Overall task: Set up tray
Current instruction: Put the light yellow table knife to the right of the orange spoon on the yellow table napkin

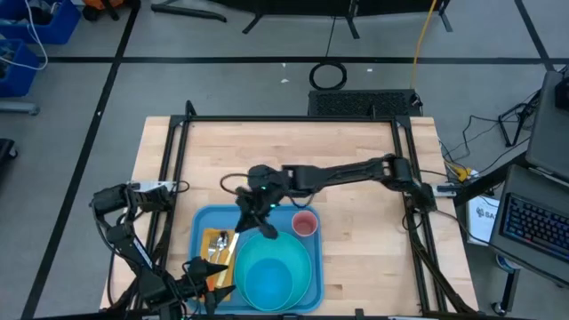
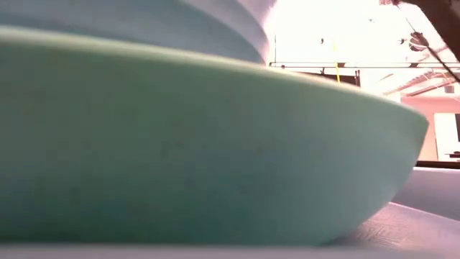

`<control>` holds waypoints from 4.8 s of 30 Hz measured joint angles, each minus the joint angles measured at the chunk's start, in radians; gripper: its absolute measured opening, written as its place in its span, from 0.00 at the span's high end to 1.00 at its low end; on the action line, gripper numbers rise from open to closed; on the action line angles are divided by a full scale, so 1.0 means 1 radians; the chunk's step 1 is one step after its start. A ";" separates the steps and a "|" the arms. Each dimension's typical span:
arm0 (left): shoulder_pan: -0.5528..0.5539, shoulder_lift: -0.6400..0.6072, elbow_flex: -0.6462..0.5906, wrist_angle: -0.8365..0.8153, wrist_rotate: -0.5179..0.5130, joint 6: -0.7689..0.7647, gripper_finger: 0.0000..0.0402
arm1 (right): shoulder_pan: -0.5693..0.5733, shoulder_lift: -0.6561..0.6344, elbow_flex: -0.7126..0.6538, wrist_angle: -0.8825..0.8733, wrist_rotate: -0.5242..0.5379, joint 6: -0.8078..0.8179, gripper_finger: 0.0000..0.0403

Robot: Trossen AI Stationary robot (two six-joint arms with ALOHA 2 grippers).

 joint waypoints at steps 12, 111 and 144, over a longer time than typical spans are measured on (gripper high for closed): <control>0.000 0.000 0.000 0.017 -0.022 0.010 0.01 | 0.092 -0.646 -0.806 0.333 0.380 -0.091 1.00; 0.170 0.004 0.238 -0.532 0.617 -0.137 0.03 | 0.103 -1.442 -1.940 1.174 0.461 0.009 1.00; 0.212 0.049 0.237 -0.492 0.629 -0.056 0.44 | 0.103 -1.442 -1.940 1.174 0.461 0.009 1.00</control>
